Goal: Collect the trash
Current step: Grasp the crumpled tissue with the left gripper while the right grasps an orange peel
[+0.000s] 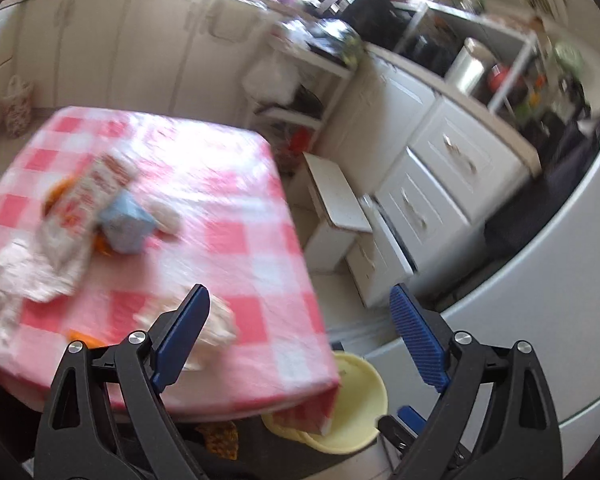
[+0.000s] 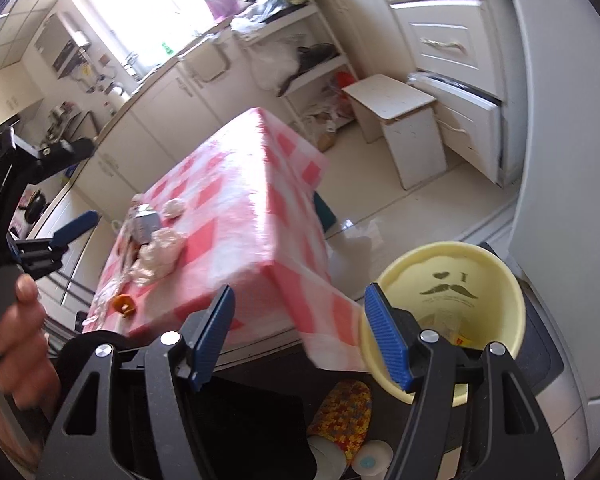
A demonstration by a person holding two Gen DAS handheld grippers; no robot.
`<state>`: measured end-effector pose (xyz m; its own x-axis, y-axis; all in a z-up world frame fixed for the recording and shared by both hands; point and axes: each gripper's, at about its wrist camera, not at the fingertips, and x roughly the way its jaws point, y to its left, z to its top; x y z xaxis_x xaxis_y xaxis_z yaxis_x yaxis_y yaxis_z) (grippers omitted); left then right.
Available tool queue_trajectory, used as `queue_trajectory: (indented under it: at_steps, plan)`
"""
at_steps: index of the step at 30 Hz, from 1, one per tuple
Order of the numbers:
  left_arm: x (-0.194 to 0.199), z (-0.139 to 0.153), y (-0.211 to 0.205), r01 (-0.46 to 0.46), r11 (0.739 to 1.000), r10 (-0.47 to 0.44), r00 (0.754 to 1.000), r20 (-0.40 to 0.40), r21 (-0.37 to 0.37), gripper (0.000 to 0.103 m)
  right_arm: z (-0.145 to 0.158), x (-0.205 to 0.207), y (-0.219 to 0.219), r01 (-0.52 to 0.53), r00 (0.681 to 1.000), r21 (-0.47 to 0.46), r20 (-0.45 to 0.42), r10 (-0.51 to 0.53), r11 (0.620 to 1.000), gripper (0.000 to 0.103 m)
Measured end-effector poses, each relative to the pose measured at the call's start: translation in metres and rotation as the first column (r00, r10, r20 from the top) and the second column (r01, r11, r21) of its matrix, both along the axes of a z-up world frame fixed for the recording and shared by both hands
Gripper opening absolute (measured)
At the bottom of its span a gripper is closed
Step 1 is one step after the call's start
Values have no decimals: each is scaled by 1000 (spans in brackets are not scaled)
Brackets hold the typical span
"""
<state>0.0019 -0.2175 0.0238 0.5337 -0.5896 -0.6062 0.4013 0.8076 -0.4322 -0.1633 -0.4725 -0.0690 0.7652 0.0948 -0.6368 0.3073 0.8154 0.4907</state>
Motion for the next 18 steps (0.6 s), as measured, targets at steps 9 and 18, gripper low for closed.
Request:
queue_trajectory:
  at_steps: [9, 18]
  plan:
    - [67, -18, 179, -287, 946, 290, 957, 1, 149, 91, 59, 40, 61, -242, 963, -132, 89, 255, 961, 70]
    - [85, -76, 207, -200, 908, 240, 968, -67, 367, 91, 49, 118, 167, -611, 780, -233, -13, 626, 757, 68]
